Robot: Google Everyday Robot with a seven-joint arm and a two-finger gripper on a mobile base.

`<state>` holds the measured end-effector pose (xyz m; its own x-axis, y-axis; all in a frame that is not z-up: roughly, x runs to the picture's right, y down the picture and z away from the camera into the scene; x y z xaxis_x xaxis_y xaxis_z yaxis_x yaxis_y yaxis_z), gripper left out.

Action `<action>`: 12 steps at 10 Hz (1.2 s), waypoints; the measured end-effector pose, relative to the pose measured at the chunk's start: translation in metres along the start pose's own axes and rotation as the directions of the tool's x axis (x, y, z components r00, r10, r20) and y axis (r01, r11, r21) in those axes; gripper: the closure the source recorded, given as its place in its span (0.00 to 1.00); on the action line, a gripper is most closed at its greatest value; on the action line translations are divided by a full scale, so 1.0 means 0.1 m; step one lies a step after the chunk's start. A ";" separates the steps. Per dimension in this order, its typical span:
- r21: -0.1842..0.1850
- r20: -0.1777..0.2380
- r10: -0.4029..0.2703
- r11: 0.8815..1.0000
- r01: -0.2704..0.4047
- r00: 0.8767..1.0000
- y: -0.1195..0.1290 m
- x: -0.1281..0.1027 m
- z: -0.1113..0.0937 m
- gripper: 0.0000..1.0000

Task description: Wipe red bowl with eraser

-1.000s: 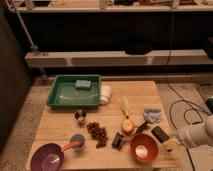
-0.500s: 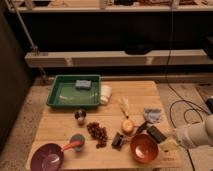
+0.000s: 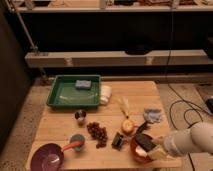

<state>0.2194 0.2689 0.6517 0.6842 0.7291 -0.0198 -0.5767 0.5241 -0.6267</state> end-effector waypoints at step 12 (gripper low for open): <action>-0.025 -0.089 0.003 1.000 -0.005 0.996 0.14 0.32 0.19 1.00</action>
<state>0.2251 0.3082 0.6571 0.7194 0.6887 -0.0905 -0.5687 0.5090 -0.6462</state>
